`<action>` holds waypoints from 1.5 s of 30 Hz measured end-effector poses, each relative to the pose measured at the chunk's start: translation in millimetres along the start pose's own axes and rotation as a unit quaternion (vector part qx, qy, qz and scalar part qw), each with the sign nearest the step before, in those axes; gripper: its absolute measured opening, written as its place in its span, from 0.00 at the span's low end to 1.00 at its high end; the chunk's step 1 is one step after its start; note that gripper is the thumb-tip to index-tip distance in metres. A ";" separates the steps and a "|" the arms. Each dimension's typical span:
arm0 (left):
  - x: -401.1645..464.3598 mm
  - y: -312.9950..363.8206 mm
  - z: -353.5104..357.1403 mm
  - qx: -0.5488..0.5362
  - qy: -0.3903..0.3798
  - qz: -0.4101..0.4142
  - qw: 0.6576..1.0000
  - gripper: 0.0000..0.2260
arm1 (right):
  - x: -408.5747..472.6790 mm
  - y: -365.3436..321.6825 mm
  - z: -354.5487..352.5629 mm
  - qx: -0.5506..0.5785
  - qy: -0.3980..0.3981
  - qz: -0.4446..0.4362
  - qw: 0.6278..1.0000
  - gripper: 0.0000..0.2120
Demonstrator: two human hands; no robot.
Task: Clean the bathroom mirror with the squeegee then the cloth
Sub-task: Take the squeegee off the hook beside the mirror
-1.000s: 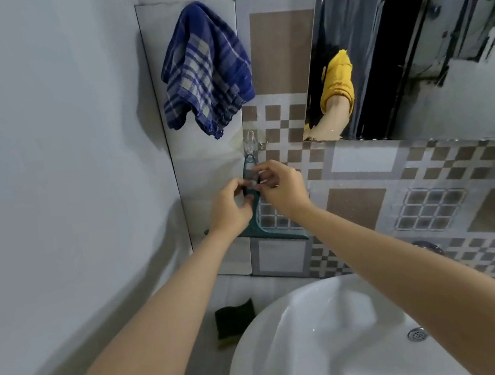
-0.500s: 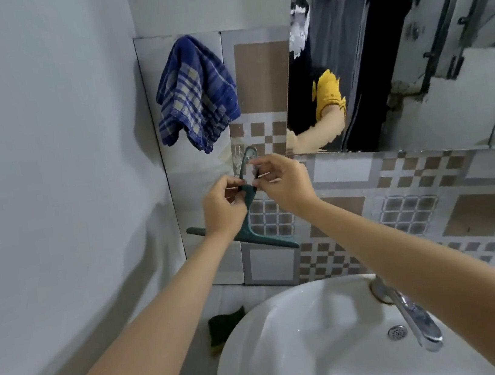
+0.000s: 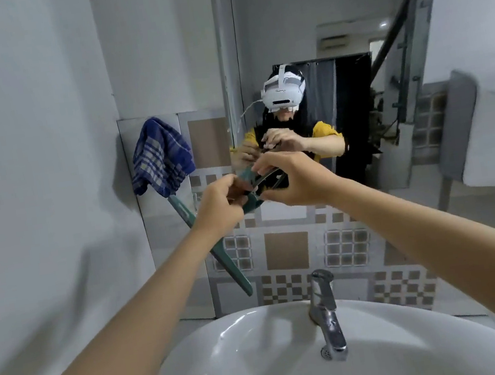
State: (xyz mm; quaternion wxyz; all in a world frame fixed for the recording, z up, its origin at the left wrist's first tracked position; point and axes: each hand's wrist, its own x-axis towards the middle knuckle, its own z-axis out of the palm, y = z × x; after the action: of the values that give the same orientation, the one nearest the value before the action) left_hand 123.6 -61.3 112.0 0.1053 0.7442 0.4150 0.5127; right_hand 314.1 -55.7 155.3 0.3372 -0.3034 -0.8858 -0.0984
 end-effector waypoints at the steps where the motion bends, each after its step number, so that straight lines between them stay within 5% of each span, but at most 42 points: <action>1: 0.3 11.7 3.0 0.008 -0.002 0.005 1.000 0.09 | -5.5 0.5 -13.3 -0.003 -0.016 -0.005 1.000 0.19; 9: 2.9 85.3 30.5 -0.008 0.002 0.042 0.999 0.06 | -47.7 4.0 -93.5 -0.047 -0.039 -0.064 0.996 0.17; 14: 5.4 107.4 38.6 0.005 -0.011 0.051 0.999 0.08 | -67.0 22.1 -133.8 -0.077 -0.005 -0.025 0.997 0.17; 32: 83.5 125.3 54.7 0.026 -0.025 0.149 0.988 0.05 | -33.3 64.9 -170.6 -0.236 -0.030 -0.091 0.967 0.14; 38: 127.5 122.3 33.4 0.163 0.135 0.255 0.943 0.13 | 8.8 80.4 -200.3 -0.283 0.064 -0.044 0.956 0.12; 45: 185.8 82.2 -12.3 0.244 0.209 0.174 0.931 0.28 | 81.3 96.7 -242.9 -0.306 0.175 -0.012 0.936 0.12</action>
State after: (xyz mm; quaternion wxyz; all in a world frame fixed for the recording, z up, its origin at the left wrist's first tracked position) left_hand 179.2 18.2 291.0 -0.2592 0.6838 0.4038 0.5496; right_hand 455.2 -32.4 388.8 0.3762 -0.3590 -0.7433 -0.4208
